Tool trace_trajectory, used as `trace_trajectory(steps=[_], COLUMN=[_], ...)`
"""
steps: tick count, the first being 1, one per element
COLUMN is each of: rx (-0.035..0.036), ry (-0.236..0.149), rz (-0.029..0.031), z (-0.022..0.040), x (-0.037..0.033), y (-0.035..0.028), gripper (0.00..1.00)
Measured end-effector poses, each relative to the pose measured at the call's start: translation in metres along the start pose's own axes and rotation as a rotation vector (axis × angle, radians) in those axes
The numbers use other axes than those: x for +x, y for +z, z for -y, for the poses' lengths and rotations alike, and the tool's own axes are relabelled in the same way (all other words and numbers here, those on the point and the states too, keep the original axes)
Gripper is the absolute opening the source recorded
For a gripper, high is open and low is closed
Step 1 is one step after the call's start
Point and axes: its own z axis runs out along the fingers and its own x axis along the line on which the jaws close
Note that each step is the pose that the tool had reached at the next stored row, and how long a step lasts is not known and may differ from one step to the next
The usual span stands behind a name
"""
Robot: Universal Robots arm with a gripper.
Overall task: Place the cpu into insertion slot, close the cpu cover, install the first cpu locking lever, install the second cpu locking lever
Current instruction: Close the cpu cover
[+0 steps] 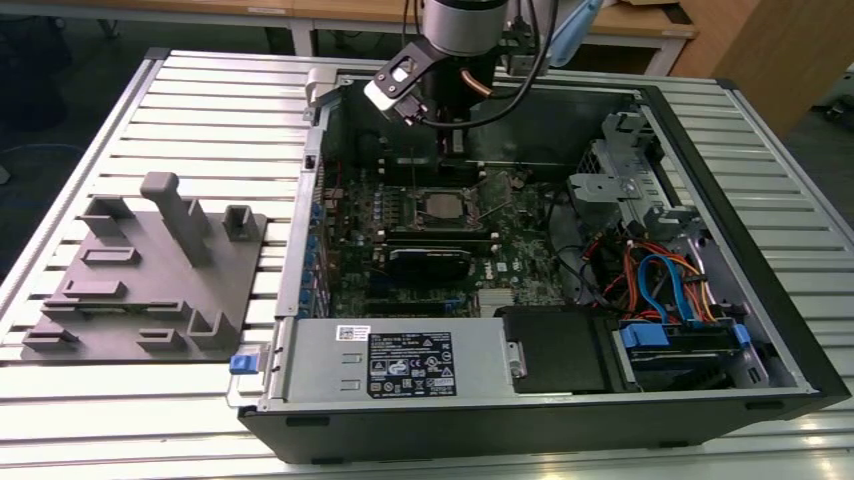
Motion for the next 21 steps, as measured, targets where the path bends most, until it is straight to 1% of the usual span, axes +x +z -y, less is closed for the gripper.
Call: trace_trajectory(steps=[4, 9, 15, 21], rx=[-0.0003, -0.0001, -0.0001, 0.0000], ry=[0.000, 0.000, 0.000, 0.000], rz=[-0.0005, -0.0002, -0.0002, -0.0002], z=[0.0000, -0.0001, -0.0003, -0.0026], x=[0.0000, 0.0000, 0.0000, 0.0000], y=[-0.0012, -0.0042, -0.0048, -0.0047], gripper=[0.10, 0.10, 0.10, 0.10])
